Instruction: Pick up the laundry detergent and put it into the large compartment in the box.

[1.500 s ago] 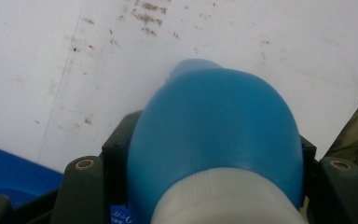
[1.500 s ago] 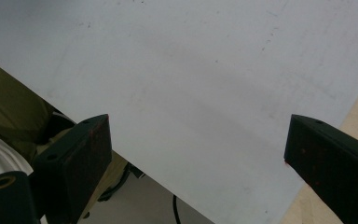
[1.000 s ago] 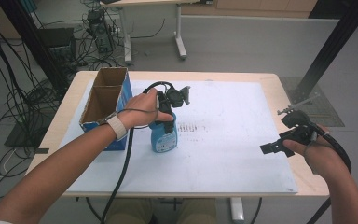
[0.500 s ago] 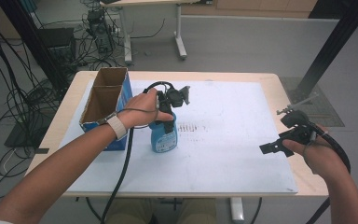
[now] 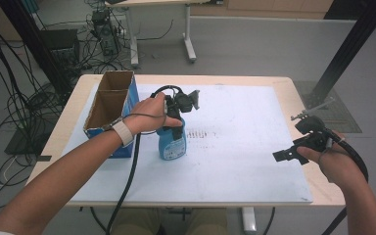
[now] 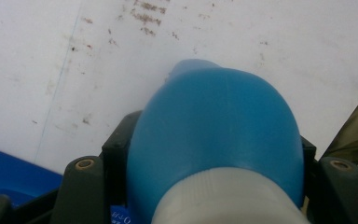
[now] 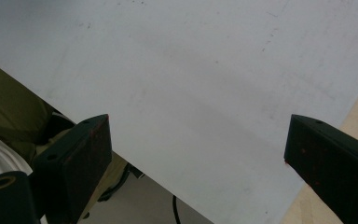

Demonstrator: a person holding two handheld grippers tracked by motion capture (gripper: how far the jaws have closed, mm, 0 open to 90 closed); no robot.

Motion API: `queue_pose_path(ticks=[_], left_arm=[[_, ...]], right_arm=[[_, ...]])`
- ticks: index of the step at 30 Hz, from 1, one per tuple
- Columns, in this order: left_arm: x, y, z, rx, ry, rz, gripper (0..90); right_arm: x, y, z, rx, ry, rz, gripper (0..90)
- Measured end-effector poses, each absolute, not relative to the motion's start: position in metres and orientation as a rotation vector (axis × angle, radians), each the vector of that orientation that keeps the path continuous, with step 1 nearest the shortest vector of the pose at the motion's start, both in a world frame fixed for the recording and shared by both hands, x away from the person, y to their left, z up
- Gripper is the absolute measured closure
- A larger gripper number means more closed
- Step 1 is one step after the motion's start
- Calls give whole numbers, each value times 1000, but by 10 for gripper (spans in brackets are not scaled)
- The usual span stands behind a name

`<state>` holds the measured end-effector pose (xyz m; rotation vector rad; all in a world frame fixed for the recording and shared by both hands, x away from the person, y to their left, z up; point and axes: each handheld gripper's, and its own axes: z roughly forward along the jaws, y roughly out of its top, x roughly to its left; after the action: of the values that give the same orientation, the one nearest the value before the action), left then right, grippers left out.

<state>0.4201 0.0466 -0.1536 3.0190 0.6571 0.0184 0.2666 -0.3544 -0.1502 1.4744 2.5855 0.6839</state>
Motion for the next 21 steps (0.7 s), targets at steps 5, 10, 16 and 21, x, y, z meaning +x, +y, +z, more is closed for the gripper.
queue_pose_path(ticks=[5, 10, 16, 21], left_arm=[[421, 47, -154, 3020, 654, 18, 388], [420, 47, -154, 3019, 656, 17, 388], [420, 47, -154, 3018, 656, 19, 389], [421, 47, -154, 3017, 656, 17, 389]], right_arm=[[267, -354, -150, 1473, 2585, 685, 75], [266, -354, -150, 1473, 2585, 682, 75], [267, -354, -150, 1473, 2585, 684, 75], [268, -354, -151, 1472, 2588, 685, 75]])
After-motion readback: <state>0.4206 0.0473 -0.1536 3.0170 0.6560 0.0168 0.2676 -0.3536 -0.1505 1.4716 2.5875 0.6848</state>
